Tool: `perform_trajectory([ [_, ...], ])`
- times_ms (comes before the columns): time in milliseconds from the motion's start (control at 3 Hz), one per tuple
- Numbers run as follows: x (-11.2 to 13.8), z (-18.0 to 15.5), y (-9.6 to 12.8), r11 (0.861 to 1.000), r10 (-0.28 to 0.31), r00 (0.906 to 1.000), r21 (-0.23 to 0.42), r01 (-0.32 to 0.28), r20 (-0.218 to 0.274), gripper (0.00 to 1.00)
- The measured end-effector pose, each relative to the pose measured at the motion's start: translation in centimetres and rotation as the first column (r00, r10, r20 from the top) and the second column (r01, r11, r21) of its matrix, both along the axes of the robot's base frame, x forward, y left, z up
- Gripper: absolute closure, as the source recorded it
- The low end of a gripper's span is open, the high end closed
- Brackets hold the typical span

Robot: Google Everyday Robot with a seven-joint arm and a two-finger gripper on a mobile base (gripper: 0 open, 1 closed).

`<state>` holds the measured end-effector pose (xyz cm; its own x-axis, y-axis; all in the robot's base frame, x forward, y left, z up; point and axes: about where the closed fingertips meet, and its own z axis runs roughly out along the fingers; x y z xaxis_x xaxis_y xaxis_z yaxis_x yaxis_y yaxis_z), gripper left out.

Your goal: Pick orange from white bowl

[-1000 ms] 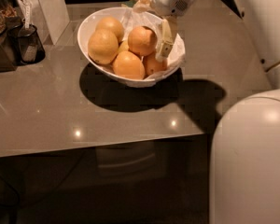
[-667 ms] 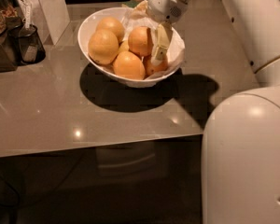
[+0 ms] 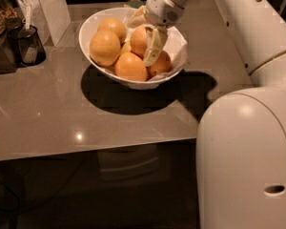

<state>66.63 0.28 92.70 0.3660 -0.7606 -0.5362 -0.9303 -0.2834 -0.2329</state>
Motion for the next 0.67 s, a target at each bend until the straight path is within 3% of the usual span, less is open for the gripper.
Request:
perform_trajectory([
  [667,0.49,-0.05,0.38,1.0,-0.007,0.9999,0.01,0.007,0.011,0.64],
])
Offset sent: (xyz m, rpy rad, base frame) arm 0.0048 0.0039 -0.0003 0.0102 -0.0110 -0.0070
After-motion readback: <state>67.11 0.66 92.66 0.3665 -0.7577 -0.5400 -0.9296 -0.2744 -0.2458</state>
